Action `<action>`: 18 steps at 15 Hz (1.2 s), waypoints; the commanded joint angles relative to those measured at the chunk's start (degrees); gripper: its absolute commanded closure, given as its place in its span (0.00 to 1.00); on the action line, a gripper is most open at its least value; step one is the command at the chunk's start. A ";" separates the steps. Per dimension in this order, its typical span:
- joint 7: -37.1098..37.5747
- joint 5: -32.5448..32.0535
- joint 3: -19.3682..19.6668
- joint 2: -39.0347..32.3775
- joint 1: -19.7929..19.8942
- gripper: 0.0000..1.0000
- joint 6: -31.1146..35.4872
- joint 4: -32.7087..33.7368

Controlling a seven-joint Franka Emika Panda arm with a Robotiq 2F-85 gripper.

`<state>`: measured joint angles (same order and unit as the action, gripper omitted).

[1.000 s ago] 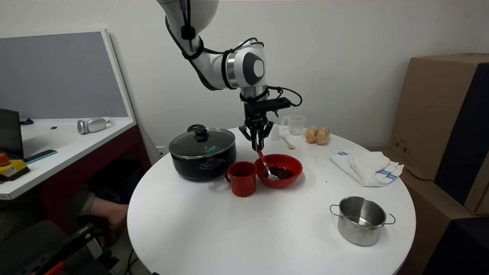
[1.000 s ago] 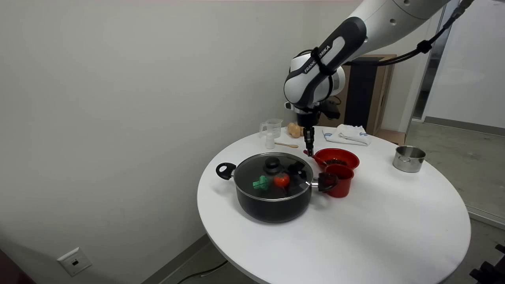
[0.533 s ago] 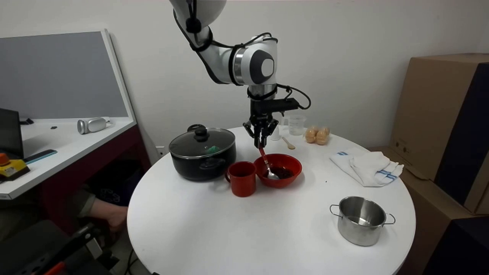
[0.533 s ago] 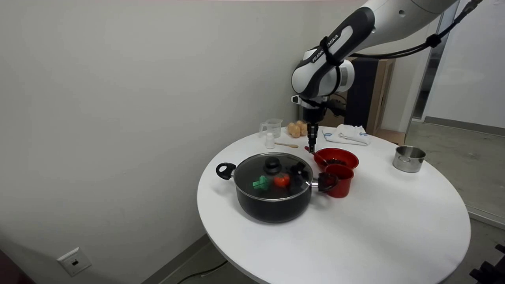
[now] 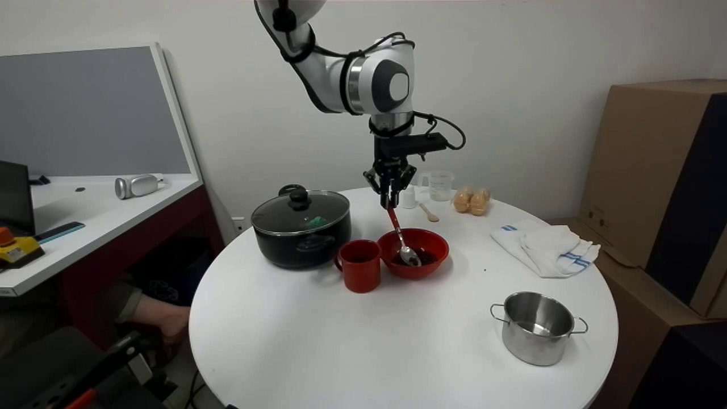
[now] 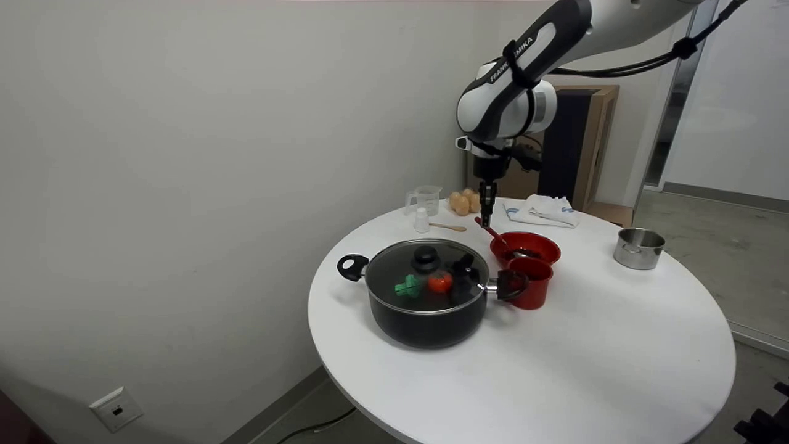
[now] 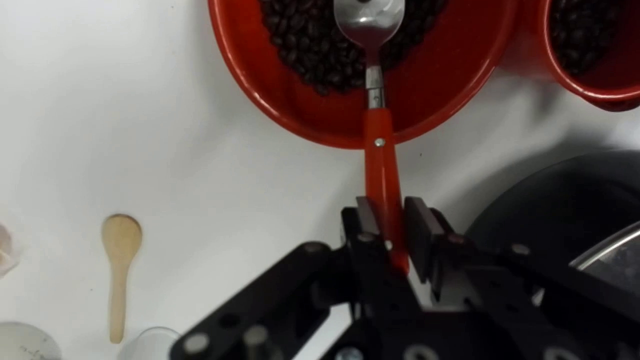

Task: Use the spoon to take one scoop of contents from the orange bowl then pour it back into the bowl

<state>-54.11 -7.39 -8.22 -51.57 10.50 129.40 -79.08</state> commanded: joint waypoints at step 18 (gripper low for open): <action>-15.07 20.64 -5.99 1.38 9.12 0.91 4.85 -6.20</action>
<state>-66.69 10.45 -13.88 -51.04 18.41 133.06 -83.36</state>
